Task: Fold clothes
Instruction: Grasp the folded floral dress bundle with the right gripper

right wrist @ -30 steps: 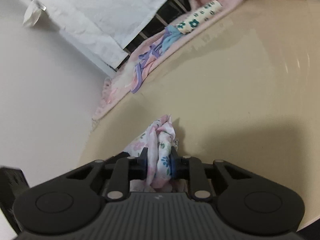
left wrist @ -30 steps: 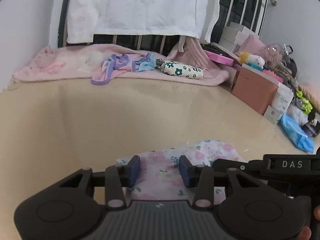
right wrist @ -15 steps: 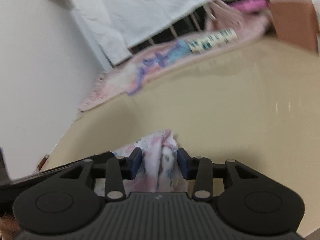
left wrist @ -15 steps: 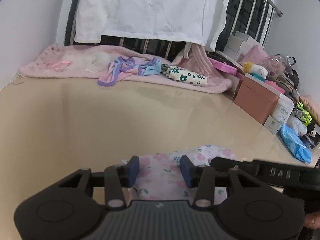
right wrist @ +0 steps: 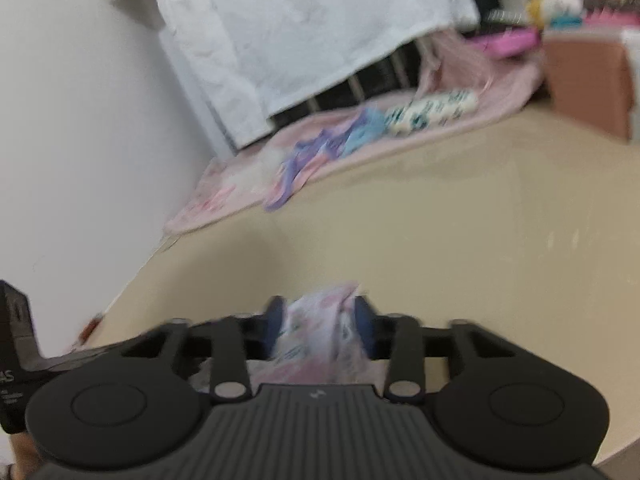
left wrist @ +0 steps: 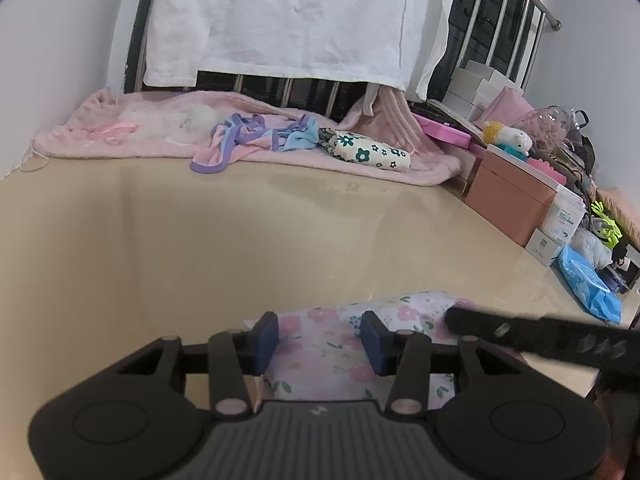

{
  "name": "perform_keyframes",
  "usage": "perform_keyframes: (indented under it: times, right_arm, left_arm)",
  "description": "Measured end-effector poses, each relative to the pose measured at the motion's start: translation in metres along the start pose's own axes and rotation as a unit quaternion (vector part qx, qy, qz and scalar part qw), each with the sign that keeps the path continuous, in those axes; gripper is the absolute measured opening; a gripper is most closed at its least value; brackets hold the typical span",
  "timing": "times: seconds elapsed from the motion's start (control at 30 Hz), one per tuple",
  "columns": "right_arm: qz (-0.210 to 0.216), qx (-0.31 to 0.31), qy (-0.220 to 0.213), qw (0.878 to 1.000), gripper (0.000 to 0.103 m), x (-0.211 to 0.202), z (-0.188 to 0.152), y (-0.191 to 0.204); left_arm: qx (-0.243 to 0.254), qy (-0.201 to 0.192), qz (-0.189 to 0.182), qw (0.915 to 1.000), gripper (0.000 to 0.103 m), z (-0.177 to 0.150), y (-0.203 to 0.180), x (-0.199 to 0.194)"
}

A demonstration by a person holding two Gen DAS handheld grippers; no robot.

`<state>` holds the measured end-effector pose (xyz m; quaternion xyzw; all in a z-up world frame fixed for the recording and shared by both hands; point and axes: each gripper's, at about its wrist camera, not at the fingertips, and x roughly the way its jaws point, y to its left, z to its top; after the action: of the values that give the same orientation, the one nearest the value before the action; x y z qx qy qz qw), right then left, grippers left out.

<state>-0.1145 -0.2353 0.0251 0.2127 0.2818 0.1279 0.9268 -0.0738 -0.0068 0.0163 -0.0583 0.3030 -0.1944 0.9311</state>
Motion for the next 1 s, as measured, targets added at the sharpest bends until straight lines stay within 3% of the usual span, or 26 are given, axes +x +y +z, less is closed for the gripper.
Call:
perform_keyframes:
  times: [0.07, 0.13, 0.27, 0.33, 0.37, 0.43, 0.47, 0.53, 0.57, 0.63, 0.73, 0.8, 0.87, 0.9, 1.0]
  right_arm:
    - [0.003, 0.039, 0.014, 0.999, 0.014, 0.010, -0.005, -0.010]
    - [0.041, 0.122, 0.028, 0.991, 0.007, 0.013, -0.009, -0.030]
    - [0.123, 0.263, 0.060, 0.955, 0.005, 0.021, -0.013, -0.071]
    - [0.112, 0.247, 0.055, 0.961, 0.011, 0.015, -0.008, -0.069]
    - [0.105, 0.236, 0.051, 0.965, 0.021, 0.011, -0.006, -0.067]
    - [0.056, 0.149, 0.013, 0.987, 0.041, -0.005, 0.002, -0.047]
    - [0.039, 0.110, -0.003, 0.993, 0.041, -0.009, 0.004, -0.038]
    - [0.020, 0.063, -0.009, 0.998, 0.040, -0.003, 0.008, -0.025]
    - [0.018, 0.060, 0.000, 0.998, 0.031, 0.005, 0.008, -0.024]
    - [0.040, 0.100, 0.029, 0.994, 0.008, 0.024, 0.006, -0.031]
    - [0.079, 0.180, 0.039, 0.980, 0.007, 0.031, 0.003, -0.051]
    - [0.076, 0.185, 0.032, 0.979, 0.013, 0.022, 0.003, -0.053]
    - [0.057, 0.160, 0.024, 0.985, 0.054, 0.013, -0.002, -0.045]
    - [0.047, 0.148, 0.021, 0.988, 0.060, 0.008, -0.004, -0.042]
    - [0.020, 0.109, 0.011, 0.994, 0.061, -0.004, -0.010, -0.031]
  left_arm:
    - [0.002, 0.002, 0.002, 1.0000, 0.045, 0.000, -0.001, 0.000]
    - [0.005, 0.001, 0.003, 1.0000, 0.045, -0.001, -0.001, 0.000]
    - [0.003, 0.001, -0.001, 1.0000, 0.046, -0.001, 0.000, 0.000]
    - [-0.001, 0.001, -0.003, 1.0000, 0.046, -0.001, 0.001, 0.000]
    - [-0.001, 0.000, -0.003, 1.0000, 0.046, -0.001, 0.001, 0.000]
    - [-0.002, 0.000, -0.004, 1.0000, 0.046, -0.001, 0.002, 0.000]
    - [-0.002, 0.000, -0.005, 1.0000, 0.046, -0.001, 0.002, 0.000]
    - [-0.002, 0.000, -0.004, 1.0000, 0.047, -0.001, 0.000, 0.000]
    - [-0.001, 0.000, -0.003, 1.0000, 0.047, -0.001, 0.000, 0.001]
    - [0.000, 0.001, 0.002, 1.0000, 0.048, -0.001, -0.001, 0.001]
    - [-0.001, -0.001, 0.000, 1.0000, 0.050, -0.002, 0.002, 0.001]
    - [-0.008, -0.002, -0.008, 0.9999, 0.050, -0.002, 0.005, -0.001]
    - [-0.019, -0.008, -0.015, 0.9997, 0.050, 0.000, 0.010, -0.005]
    - [-0.033, -0.012, -0.027, 0.9990, 0.054, 0.001, 0.015, -0.009]
    - [-0.076, -0.019, -0.048, 0.9958, 0.069, 0.003, 0.031, -0.018]
